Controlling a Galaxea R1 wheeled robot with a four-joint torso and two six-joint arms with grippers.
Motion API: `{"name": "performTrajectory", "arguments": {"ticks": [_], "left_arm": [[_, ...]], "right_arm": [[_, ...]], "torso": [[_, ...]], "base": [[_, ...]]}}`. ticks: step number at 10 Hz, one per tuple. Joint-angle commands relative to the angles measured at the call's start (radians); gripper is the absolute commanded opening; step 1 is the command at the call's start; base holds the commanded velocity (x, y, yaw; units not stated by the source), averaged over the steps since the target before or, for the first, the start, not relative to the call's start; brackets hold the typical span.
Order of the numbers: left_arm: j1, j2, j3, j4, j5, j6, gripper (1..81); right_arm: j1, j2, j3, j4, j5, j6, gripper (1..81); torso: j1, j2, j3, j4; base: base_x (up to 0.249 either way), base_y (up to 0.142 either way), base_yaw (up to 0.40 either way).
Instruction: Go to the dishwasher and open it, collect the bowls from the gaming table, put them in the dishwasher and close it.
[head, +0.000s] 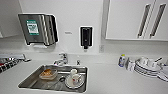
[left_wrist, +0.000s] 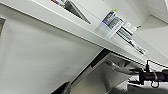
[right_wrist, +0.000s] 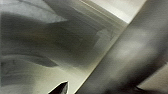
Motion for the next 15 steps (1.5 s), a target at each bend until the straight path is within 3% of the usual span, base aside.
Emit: {"name": "performTrajectory", "arguments": {"ticks": [1,7,15], "left_arm": [[-0.065,-0.048,0.028,0.026,0.014,0.000,81.1],[-0.065,-0.012,-0.011,0.026,0.030,-0.003,81.1],[-0.065,-0.003,-0.012,0.029,0.053,-0.003,81.1]], "right_arm": [[-0.071,-0.025,-0.060,-0.021,-0.143,-0.059,81.1],[-0.092,0.006,-0.068,-0.092,-0.160,-0.059,81.1],[-0.097,0.029,-0.068,-0.103,-0.158,-0.059,81.1]], "torso": [[0.000,0.000,0.000,0.000],[-0.002,0.000,0.001,0.000],[-0.004,-0.001,0.001,0.000]], "base": [[0.000,0.000,0.000],[0.000,0.000,0.000],[-0.057,0.000,0.000]]}}
